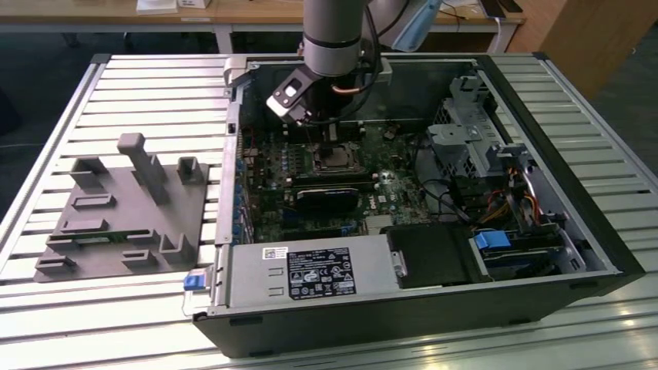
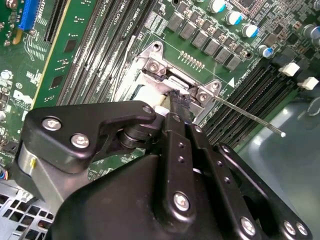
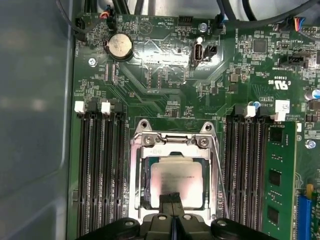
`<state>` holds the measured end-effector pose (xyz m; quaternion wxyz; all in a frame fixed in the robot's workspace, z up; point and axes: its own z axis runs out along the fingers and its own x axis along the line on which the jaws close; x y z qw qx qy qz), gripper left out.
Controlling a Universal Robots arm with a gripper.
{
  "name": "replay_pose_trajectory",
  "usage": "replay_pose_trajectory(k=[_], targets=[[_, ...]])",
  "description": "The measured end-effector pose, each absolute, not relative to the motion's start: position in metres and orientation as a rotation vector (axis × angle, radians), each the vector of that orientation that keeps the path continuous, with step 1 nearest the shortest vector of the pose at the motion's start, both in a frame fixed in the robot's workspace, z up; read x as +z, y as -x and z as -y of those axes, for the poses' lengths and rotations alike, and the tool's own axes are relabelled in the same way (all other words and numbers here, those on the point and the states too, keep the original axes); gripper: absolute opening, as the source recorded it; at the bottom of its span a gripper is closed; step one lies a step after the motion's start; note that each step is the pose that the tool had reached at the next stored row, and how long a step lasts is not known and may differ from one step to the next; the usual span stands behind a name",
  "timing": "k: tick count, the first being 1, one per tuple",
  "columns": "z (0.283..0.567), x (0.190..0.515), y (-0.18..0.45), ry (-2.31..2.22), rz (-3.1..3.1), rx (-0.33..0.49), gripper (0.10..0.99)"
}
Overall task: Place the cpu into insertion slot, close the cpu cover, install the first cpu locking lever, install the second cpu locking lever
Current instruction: 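Close the cpu cover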
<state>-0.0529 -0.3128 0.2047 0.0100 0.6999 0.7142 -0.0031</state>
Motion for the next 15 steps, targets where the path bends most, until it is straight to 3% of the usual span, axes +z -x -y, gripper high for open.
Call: replay_pose_trajectory(k=[15], targets=[[0.3120, 0.1986, 0.0477, -2.185, -2.229, -0.010, 0.106]])
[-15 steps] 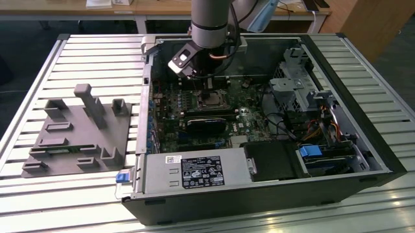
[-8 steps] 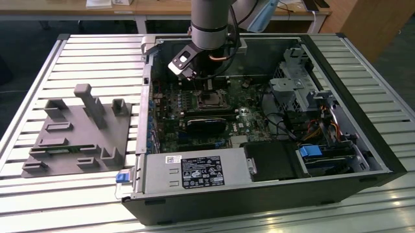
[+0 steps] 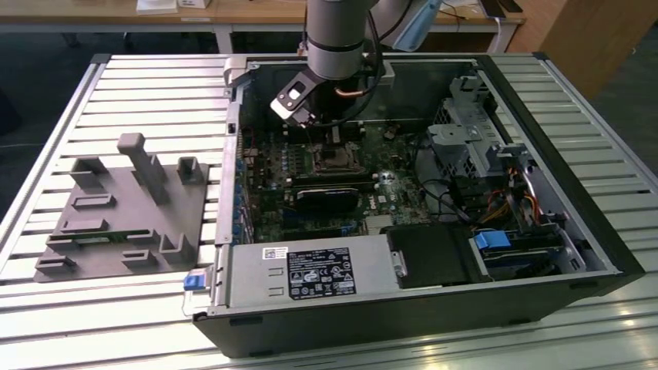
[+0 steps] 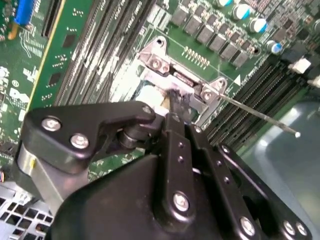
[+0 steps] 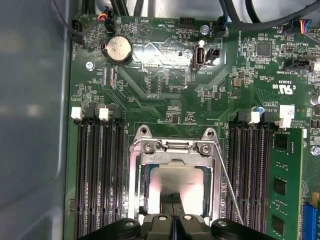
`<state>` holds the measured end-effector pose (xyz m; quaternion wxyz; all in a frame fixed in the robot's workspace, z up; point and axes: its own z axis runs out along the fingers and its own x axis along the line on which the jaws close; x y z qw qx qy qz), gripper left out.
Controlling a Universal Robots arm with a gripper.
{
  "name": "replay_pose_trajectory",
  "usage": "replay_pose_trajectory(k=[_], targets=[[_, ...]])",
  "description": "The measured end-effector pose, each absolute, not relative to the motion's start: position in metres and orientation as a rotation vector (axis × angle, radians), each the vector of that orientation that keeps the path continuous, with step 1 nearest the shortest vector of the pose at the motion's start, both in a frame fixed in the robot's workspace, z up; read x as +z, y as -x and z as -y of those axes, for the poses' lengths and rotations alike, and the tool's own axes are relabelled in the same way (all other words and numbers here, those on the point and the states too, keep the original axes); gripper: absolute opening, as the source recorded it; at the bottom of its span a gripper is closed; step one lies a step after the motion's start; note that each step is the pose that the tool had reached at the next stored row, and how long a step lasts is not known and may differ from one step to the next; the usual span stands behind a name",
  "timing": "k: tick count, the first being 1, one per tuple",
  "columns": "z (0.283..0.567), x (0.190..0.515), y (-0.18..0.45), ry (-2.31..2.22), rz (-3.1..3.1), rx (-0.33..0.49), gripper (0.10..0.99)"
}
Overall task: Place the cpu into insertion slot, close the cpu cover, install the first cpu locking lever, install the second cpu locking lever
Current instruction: 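Close the cpu cover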
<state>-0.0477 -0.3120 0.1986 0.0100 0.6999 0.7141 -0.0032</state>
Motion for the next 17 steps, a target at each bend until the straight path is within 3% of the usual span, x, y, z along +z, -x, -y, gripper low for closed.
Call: replay_pose_trajectory(k=[17], targets=[[0.312, 0.207, 0.036, -2.185, -2.230, -0.010, 0.106]])
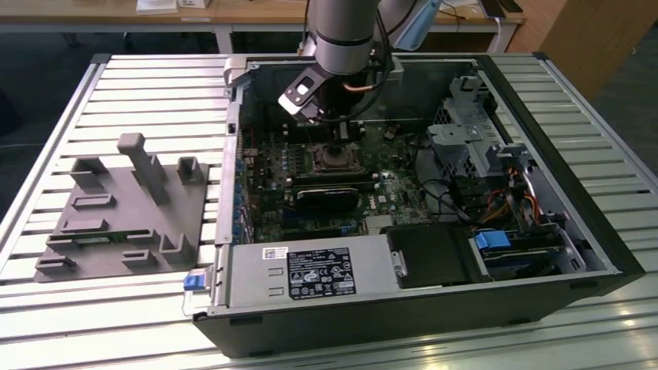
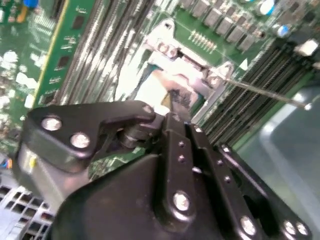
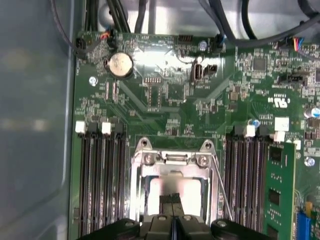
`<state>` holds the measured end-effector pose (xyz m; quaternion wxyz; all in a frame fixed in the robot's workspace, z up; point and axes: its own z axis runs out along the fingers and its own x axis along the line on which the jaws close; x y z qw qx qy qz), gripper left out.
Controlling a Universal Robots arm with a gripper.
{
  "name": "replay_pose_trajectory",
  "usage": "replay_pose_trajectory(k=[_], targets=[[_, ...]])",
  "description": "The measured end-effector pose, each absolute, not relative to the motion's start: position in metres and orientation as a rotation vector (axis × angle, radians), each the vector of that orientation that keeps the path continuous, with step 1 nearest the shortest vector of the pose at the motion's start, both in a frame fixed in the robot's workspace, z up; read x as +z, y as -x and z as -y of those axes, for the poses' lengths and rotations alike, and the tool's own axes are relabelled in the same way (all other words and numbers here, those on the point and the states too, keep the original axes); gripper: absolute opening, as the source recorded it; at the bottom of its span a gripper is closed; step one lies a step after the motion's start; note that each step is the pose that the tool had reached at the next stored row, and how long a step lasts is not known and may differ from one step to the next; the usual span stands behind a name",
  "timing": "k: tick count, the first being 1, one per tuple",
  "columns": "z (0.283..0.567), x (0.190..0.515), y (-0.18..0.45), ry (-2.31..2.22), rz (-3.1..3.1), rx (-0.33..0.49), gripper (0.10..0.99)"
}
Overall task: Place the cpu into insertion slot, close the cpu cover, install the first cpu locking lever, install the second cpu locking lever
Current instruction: 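Close the cpu cover, then install the first cpu locking lever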
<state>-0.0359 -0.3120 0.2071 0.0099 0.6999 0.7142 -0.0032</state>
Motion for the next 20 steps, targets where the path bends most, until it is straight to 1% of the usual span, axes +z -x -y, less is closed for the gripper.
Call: replay_pose_trajectory(k=[20], targets=[[0.3120, 0.2102, 0.0311, -2.185, -2.230, -0.010, 0.106]])
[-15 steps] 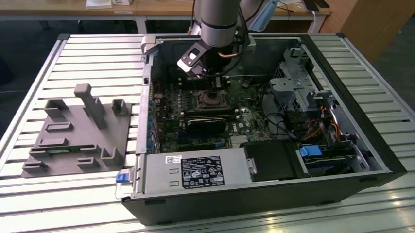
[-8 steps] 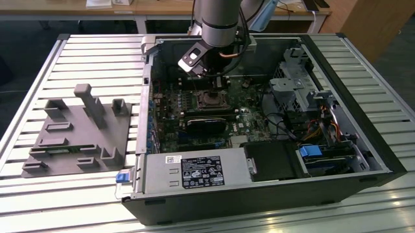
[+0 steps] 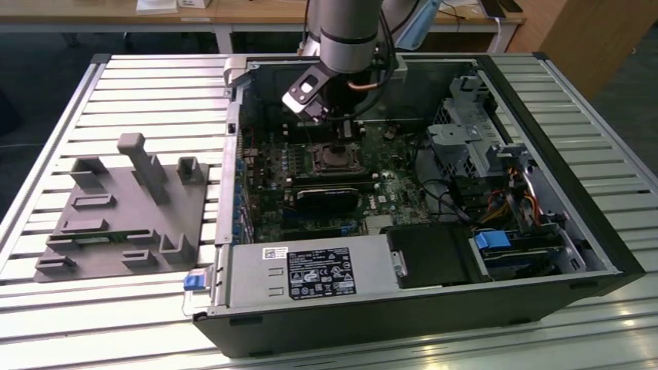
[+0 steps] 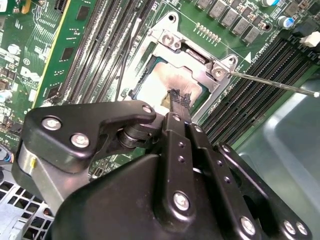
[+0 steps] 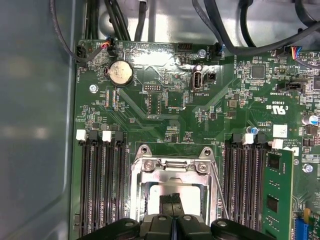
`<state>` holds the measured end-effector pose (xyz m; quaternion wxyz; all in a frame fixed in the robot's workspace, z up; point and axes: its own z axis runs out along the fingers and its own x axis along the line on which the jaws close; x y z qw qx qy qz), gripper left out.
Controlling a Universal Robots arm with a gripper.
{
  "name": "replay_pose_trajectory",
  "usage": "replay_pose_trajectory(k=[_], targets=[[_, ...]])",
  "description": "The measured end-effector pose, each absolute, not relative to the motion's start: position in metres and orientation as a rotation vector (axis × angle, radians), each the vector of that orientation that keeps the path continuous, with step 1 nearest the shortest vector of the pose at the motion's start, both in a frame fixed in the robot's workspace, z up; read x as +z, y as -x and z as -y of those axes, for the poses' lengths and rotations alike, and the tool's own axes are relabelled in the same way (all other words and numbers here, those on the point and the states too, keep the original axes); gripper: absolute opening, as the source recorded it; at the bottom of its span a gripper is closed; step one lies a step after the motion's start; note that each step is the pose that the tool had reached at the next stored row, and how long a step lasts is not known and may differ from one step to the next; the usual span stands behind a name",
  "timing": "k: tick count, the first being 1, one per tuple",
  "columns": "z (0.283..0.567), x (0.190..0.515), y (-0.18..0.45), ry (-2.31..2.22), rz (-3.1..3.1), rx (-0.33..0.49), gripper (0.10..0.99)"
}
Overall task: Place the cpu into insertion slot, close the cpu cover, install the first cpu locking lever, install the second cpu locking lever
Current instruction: 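Install the first cpu locking lever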
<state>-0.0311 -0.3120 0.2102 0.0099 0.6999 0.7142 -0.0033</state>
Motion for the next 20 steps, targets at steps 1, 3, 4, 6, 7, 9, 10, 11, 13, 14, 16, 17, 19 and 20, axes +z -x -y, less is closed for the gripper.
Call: replay_pose_trajectory(k=[1, 3, 4, 6, 7, 9, 10, 11, 13, 14, 16, 17, 19, 20], targets=[[0.312, 0.211, 0.031, -2.185, -2.230, -0.010, 0.106], [0.312, 0.214, 0.031, -2.185, -2.230, -0.010, 0.106], [0.312, 0.216, 0.031, -2.185, -2.230, -0.010, 0.106], [0.312, 0.221, 0.031, -2.185, -2.229, -0.009, 0.106], [0.312, 0.224, 0.031, -2.185, -2.229, -0.009, 0.106], [0.312, 0.230, 0.031, -2.185, -2.229, -0.009, 0.106], [0.312, 0.233, 0.031, -2.184, -2.229, -0.009, 0.106], [0.312, 0.236, 0.031, -2.184, -2.229, -0.009, 0.106], [0.312, 0.242, 0.031, -2.184, -2.229, -0.008, 0.106], [0.312, 0.245, 0.031, -2.184, -2.229, -0.009, 0.106], [0.312, 0.251, 0.031, -2.184, -2.229, -0.008, 0.106], [0.312, 0.254, 0.031, -2.184, -2.229, -0.008, 0.106], [0.312, 0.260, 0.031, -2.184, -2.229, -0.008, 0.106], [0.312, 0.264, 0.031, -2.184, -2.229, -0.008, 0.106]])
